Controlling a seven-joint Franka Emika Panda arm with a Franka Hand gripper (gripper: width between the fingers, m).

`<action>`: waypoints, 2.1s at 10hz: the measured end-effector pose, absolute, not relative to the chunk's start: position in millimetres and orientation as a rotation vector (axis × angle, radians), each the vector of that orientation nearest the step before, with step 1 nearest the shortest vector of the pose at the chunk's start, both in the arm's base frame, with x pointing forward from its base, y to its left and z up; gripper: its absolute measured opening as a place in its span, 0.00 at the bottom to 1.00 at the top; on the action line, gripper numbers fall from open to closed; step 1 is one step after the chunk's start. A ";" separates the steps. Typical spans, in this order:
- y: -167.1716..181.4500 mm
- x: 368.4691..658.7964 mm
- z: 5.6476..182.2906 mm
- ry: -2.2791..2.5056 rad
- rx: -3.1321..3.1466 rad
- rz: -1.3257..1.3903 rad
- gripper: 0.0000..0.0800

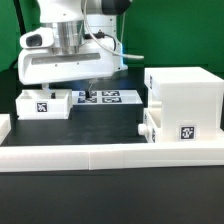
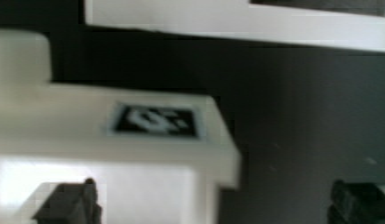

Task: Assemble drawer

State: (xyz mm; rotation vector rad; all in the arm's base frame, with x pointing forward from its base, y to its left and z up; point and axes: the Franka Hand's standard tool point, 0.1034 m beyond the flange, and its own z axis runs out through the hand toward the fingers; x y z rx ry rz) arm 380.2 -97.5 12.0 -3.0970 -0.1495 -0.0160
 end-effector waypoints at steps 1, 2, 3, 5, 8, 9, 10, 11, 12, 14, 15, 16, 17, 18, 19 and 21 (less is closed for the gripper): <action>-99.3 379.1 8.2 -0.159 -3.099 -0.022 0.81; -99.9 380.0 6.4 -0.171 -3.103 -0.037 0.81; -100.7 381.2 5.8 -0.181 -3.108 -0.052 0.81; -98.4 383.5 5.5 -0.196 -3.113 -0.074 0.80; -97.7 383.8 5.4 -0.199 -3.113 -0.074 0.36; -97.7 383.8 5.4 -0.199 -3.113 -0.074 0.19; -97.7 383.8 5.4 -0.199 -3.113 -0.074 0.19; -97.8 383.9 5.5 -0.199 -3.113 -0.074 0.05; -97.8 383.9 5.5 -0.199 -3.113 -0.074 0.05; -97.8 383.9 5.5 -0.199 -3.113 -0.074 0.05; -97.8 384.0 5.5 -0.199 -3.113 -0.074 0.05; -96.4 384.6 6.1 -0.210 -3.112 -0.073 0.05; -86.8 390.5 13.2 -0.303 -3.103 -0.073 0.05; -75.4 397.3 25.5 -0.390 -3.080 -0.035 0.05; -70.2 407.7 40.0 -0.441 -3.054 0.010 0.05; -69.6 428.7 56.1 -0.475 -3.027 0.050 0.05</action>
Offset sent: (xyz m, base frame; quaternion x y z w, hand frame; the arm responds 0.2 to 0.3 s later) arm -0.0006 -0.0004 -0.0201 -0.0133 0.0346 -0.0105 0.9993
